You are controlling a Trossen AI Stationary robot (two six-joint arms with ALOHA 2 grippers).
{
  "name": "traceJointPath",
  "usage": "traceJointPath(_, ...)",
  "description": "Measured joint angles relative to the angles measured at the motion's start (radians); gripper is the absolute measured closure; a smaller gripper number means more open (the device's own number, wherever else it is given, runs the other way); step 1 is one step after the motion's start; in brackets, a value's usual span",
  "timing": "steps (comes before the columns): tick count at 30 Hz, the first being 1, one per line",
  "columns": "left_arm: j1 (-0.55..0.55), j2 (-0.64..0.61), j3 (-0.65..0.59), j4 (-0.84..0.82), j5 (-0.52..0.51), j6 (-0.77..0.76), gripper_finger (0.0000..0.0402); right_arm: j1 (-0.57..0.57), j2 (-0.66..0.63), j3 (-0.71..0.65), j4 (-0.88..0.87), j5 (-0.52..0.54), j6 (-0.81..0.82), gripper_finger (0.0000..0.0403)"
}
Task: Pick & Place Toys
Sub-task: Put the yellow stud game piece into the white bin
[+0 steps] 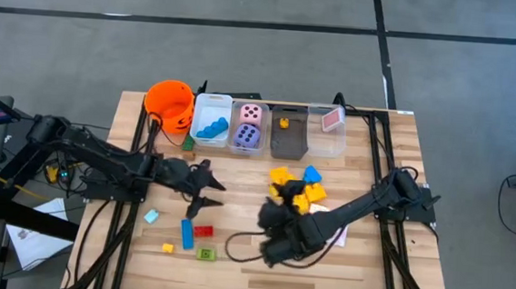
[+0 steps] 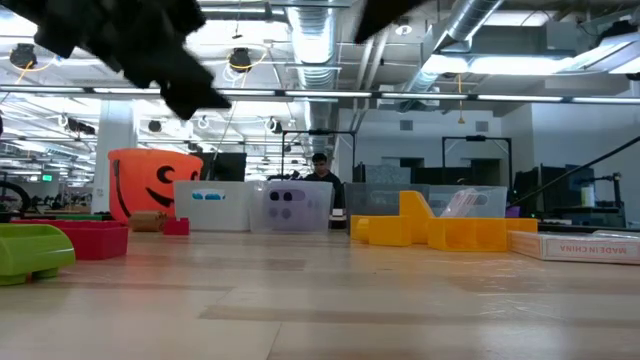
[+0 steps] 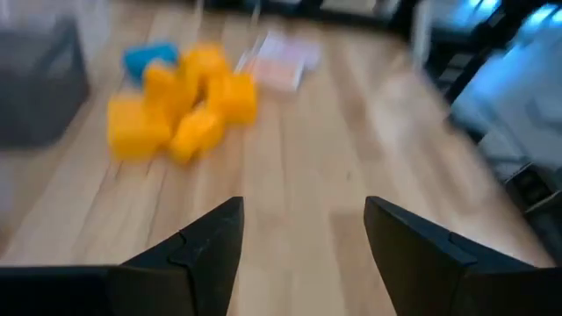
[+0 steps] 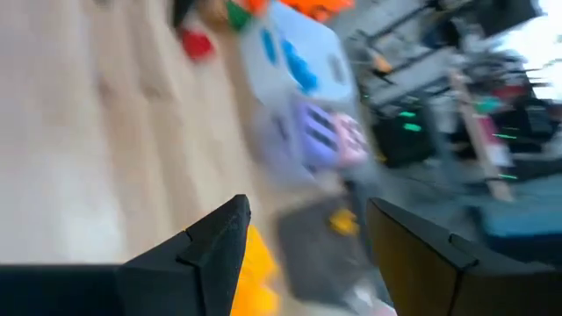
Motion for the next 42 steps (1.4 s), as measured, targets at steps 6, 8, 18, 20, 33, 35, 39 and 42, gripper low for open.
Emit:
traceJointPath(6, -0.013, 0.000, 0.000, 0.111, -0.004, 0.075, 0.0175, 0.069, -0.041, -0.137, -0.247, 0.235, 0.368, 0.0177)
traceJointPath(8, -0.009, 0.000, 0.000, 0.120, -0.005, 0.091, 0.0175, 0.075, -0.105, -0.241, -0.165, 0.271, 0.402, 0.0177)
traceJointPath(18, -0.009, 0.000, 0.001, 0.169, -0.023, 0.104, 0.0175, -0.055, -0.307, -0.865, 0.936, -0.174, -0.031, 0.0191)
traceJointPath(20, -0.008, 0.000, 0.001, 0.186, -0.023, 0.124, 0.0175, -0.091, -0.315, -0.962, 1.250, -0.385, -0.258, 0.0196)
traceJointPath(33, -0.008, 0.000, 0.000, 0.165, -0.022, 0.145, 0.0175, -0.268, -0.338, -1.064, 1.261, -0.870, -0.245, 0.0233)
traceJointPath(35, -0.008, 0.000, 0.000, 0.164, -0.022, 0.145, 0.0175, -0.284, -0.338, -1.064, 1.269, -0.872, -0.260, 0.0238)
traceJointPath(39, -0.008, 0.000, 0.000, 0.163, -0.022, 0.145, 0.0175, -0.304, -0.337, -1.064, 1.325, -0.865, -0.282, 0.0244)
traceJointPath(42, -0.008, 0.000, 0.000, 0.163, -0.022, 0.145, 0.0175, -0.311, -0.334, -1.064, 1.332, -0.866, -0.282, 0.0245)
